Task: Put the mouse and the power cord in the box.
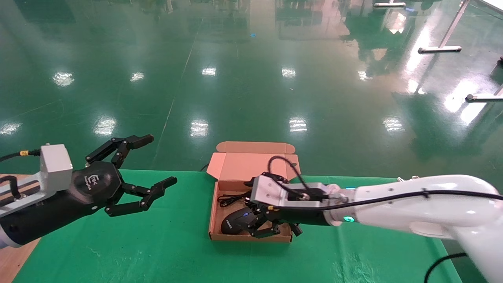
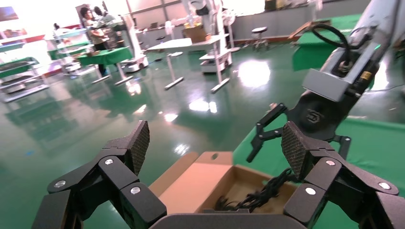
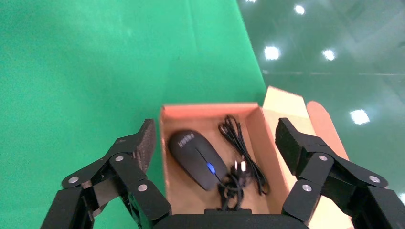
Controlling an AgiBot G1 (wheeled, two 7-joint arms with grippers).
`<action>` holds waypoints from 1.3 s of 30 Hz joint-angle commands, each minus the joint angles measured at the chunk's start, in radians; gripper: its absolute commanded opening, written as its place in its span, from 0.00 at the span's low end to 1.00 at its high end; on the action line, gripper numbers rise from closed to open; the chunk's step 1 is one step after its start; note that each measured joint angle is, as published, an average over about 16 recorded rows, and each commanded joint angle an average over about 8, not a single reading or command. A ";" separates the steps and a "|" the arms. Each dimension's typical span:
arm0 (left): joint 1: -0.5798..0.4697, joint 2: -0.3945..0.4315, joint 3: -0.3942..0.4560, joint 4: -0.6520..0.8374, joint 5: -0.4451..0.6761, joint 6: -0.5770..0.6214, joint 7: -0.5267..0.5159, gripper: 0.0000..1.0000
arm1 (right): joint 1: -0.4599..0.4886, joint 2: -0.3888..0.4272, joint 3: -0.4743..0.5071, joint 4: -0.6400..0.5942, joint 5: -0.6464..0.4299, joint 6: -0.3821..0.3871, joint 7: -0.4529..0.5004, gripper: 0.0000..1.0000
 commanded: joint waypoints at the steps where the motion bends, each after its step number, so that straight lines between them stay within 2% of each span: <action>1: 0.006 -0.008 -0.013 -0.036 0.010 0.004 -0.036 1.00 | -0.018 0.026 0.028 0.024 0.026 -0.026 0.016 1.00; 39: 0.127 -0.155 -0.263 -0.706 0.202 0.082 -0.716 1.00 | -0.356 0.505 0.558 0.467 0.518 -0.519 0.308 1.00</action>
